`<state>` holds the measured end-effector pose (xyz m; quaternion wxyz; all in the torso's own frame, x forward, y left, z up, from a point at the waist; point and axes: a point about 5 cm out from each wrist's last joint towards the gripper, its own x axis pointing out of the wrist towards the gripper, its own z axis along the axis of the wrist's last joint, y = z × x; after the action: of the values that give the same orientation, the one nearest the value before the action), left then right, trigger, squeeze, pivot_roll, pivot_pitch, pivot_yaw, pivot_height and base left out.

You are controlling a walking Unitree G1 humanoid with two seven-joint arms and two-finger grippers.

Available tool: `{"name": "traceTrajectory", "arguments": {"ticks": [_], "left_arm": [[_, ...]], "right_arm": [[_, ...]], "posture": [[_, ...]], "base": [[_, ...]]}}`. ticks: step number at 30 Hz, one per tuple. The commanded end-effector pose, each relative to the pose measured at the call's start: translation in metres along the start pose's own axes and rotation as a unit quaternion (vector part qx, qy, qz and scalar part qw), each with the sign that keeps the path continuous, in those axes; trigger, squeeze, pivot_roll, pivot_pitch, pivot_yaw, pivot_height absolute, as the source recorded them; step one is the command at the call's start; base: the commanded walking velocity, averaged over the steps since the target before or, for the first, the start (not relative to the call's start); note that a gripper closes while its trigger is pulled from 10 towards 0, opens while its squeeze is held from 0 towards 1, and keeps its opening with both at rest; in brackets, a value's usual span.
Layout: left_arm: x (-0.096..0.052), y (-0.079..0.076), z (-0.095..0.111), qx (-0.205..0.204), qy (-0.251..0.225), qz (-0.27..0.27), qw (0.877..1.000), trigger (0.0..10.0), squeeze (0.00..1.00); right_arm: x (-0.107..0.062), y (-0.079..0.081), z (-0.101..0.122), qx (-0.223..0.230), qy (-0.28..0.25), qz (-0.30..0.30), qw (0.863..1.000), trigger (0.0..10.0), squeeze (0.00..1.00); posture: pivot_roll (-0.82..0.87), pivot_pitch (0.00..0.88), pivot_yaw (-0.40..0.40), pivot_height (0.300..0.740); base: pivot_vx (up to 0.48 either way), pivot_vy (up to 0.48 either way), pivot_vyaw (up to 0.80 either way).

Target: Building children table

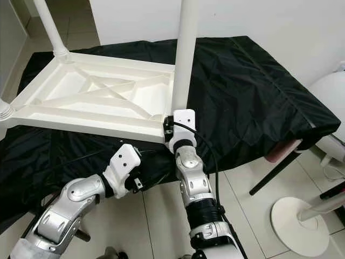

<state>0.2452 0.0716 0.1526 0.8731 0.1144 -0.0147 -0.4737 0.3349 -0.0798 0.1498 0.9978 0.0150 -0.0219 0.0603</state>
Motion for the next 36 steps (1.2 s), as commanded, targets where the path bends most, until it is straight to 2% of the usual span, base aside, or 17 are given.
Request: {"name": "traceTrajectory", "arguments": {"ticks": [1,3,7,8,12,14,15,17,18,19,21,25,33,34,35,36], "left_arm": [[0.0,0.001,-0.002,-0.001,0.007,0.018,1.0,10.0,0.0],[0.0,0.001,-0.002,-0.001,0.007,0.019,1.0,10.0,0.0],[-0.001,0.003,-0.002,-0.002,0.006,0.025,1.0,10.0,0.0],[0.0,0.003,-0.002,0.0,0.007,0.026,1.0,10.0,0.0],[0.0,0.004,-0.002,0.0,0.006,0.027,1.0,10.0,0.0],[0.001,0.004,-0.001,0.001,0.004,0.027,1.0,10.0,0.0],[0.001,0.004,-0.001,0.001,0.004,0.027,1.0,10.0,0.0],[0.002,0.004,-0.001,0.002,0.002,0.026,1.0,10.0,0.0],[0.002,0.004,-0.001,0.002,0.002,0.026,1.0,10.0,0.0],[0.003,0.005,0.0,0.004,0.002,0.026,1.0,10.0,0.0],[0.003,0.007,0.001,0.007,0.001,0.027,1.0,10.0,0.0],[0.004,0.008,0.001,0.006,0.001,0.03,1.0,10.0,0.0],[0.004,0.007,0.0,0.011,0.004,0.035,0.999,10.0,0.0],[0.004,0.007,0.0,0.012,0.004,0.037,0.999,10.0,0.0],[0.003,0.008,0.0,0.012,0.004,0.04,0.999,10.0,0.0],[0.003,0.008,0.0,0.012,0.004,0.04,0.999,10.0,0.0]], "right_arm": [[-0.002,0.002,0.001,0.006,0.001,0.02,1.0,10.0,1.0],[-0.003,0.002,0.003,0.006,0.0,0.038,0.999,10.0,1.0],[-0.001,-0.017,0.0,-0.039,0.03,0.119,0.992,10.0,1.0],[-0.001,-0.022,-0.001,-0.045,0.034,0.135,0.989,10.0,0.0],[0.001,-0.033,-0.002,-0.048,0.041,0.156,0.986,10.0,0.0],[0.004,-0.046,-0.001,-0.072,0.035,0.197,0.977,10.0,0.0],[0.004,-0.046,-0.001,-0.072,0.035,0.197,0.977,10.0,0.0],[0.005,-0.05,0.0,-0.103,0.02,0.24,0.965,10.0,0.0],[0.005,-0.05,0.0,-0.103,0.02,0.24,0.965,10.0,0.0],[0.006,-0.049,0.0,-0.128,0.013,0.264,0.956,10.0,0.0],[0.011,-0.049,0.003,-0.147,0.01,0.295,0.944,10.0,0.0],[0.017,-0.048,0.008,-0.159,0.01,0.32,0.934,10.0,0.0],[0.023,-0.048,0.006,-0.167,0.023,0.343,0.924,10.0,0.0],[0.023,-0.049,0.003,-0.167,0.029,0.351,0.921,0.7,0.0],[0.023,-0.05,0.0,-0.164,0.037,0.357,0.919,0.0,0.0],[0.023,-0.05,0.0,-0.164,0.037,0.357,0.919,0.0,0.0]], "posture": [[-0.06,0.088,-0.012,0.74],[-0.06,0.088,-0.016,0.74],[-0.06,0.087,-0.02,0.74],[-0.06,0.087,-0.021,0.74],[-0.07,0.083,-0.021,0.74],[-0.07,0.081,-0.021,0.74],[-0.07,0.081,-0.021,0.74],[-0.07,0.078,-0.02,0.74],[-0.07,0.078,-0.02,0.74],[-0.06,0.075,-0.019,0.74],[-0.06,0.074,-0.02,0.74],[-0.06,0.071,-0.027,0.74],[-0.04,0.07,-0.043,0.74],[-0.04,0.07,-0.047,0.74],[-0.03,0.07,-0.051,0.74],[-0.03,0.07,-0.051,0.74]], "base": [[0.0,0.0,0.0],[0.0,0.0,0.0],[0.0,0.0,0.0],[0.0,0.0,0.0],[0.0,0.0,0.0],[0.0,0.0,0.0],[0.0,0.0,0.0],[0.0,0.0,0.0],[0.0,0.0,0.0],[0.0,0.0,0.0],[0.0,0.0,0.0],[0.0,0.0,0.0],[0.0,0.0,0.0],[0.0,0.0,0.0],[0.0,0.0,0.0],[0.0,0.0,0.0]]}}
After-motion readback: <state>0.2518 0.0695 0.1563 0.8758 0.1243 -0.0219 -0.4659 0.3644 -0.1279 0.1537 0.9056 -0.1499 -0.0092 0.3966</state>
